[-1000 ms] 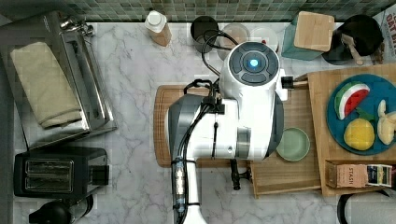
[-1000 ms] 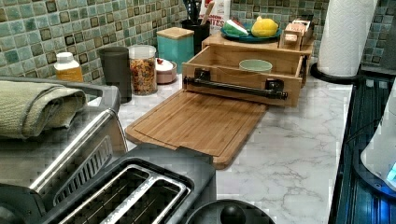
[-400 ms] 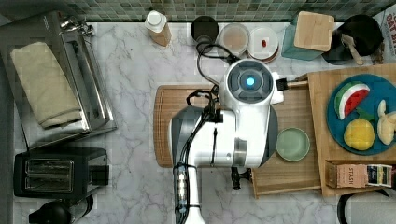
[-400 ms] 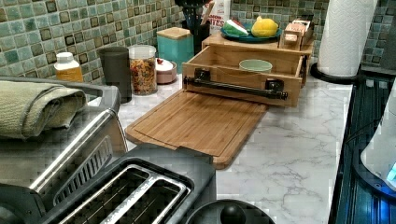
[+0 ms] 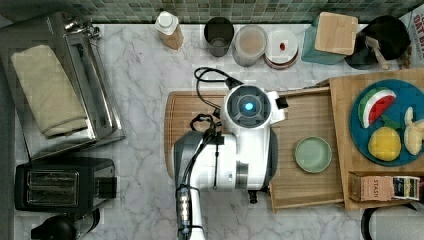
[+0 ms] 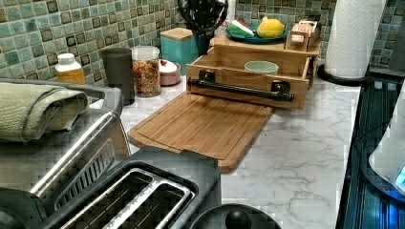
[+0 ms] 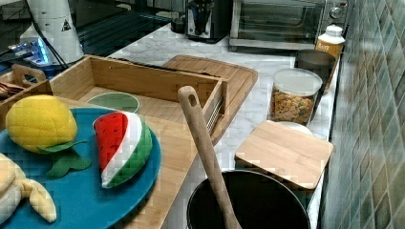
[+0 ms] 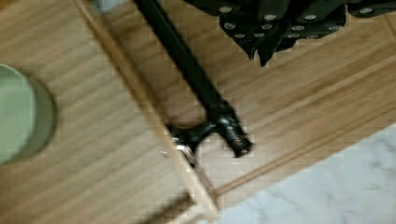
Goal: Close the drawer.
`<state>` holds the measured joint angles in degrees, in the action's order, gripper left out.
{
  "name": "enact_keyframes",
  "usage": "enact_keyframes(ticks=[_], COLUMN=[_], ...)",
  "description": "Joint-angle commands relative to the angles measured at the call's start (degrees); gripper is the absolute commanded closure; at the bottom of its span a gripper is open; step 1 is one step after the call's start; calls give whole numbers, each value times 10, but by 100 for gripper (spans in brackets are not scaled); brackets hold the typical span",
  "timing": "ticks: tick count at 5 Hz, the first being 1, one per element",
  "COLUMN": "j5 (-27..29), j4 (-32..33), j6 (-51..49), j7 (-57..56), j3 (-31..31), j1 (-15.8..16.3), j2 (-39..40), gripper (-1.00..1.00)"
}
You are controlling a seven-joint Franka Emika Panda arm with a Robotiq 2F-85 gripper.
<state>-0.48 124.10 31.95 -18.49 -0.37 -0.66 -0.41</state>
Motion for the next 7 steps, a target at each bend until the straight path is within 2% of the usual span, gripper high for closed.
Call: enact_keyframes(ticks=[1,2,3,4,5,7], j5=[11,-141,-130,-89,-85,-87], j4=[89,175,172,160,160,232], j6=[77,191,186,152,137,212], j7=[-155,-124,-173,-208,-228,-282], j3=[33,50,44,51,45,27], j1=[45,44,43,36,35,19], j2=[-82,-100,-73,-56,-49,-72], gripper=[100,100,100,100,100,100])
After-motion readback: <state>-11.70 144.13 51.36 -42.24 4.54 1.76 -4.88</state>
